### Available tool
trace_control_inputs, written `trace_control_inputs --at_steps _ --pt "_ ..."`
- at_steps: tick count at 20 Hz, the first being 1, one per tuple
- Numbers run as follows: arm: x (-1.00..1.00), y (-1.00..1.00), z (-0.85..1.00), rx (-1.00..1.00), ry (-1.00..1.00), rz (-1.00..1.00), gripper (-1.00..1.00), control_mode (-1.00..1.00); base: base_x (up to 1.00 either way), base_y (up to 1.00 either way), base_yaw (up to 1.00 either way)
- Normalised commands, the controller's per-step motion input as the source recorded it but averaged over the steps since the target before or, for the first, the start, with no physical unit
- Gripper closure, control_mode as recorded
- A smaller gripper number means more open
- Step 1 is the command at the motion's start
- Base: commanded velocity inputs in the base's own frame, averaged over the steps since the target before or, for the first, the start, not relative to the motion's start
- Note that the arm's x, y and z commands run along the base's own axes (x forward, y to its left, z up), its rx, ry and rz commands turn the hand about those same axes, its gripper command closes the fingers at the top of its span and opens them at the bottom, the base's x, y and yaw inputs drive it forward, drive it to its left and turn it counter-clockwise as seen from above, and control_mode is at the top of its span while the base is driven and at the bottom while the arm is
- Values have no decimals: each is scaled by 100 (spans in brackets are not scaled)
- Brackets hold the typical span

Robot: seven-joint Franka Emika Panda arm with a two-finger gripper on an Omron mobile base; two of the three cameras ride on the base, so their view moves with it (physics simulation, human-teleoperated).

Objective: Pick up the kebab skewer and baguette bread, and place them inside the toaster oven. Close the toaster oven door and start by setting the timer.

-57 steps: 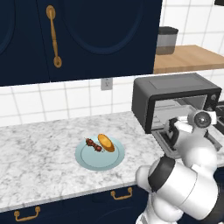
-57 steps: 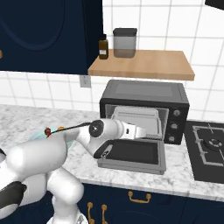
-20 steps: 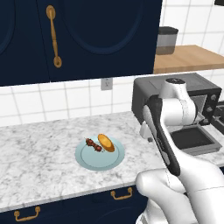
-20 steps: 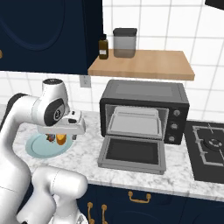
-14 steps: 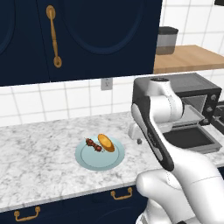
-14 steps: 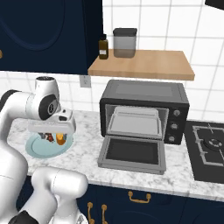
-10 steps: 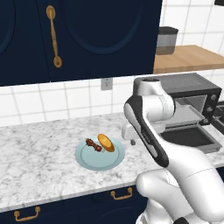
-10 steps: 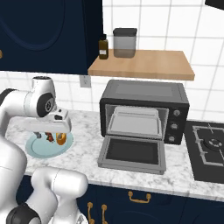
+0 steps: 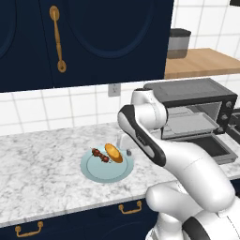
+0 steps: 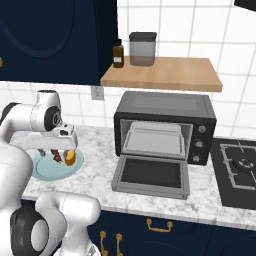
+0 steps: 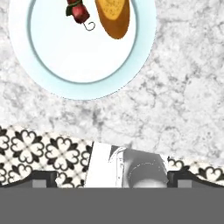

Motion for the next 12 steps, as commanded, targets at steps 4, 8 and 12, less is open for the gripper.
trace_control_inputs --at_steps 4,8,12 --pt "49 5 -27 0 -6 0 -100 -100 0 0 0" --pt "42 8 -35 0 0 0 -100 -100 0 0 0" --pt "34 12 -36 0 0 0 -100 -100 0 0 0"
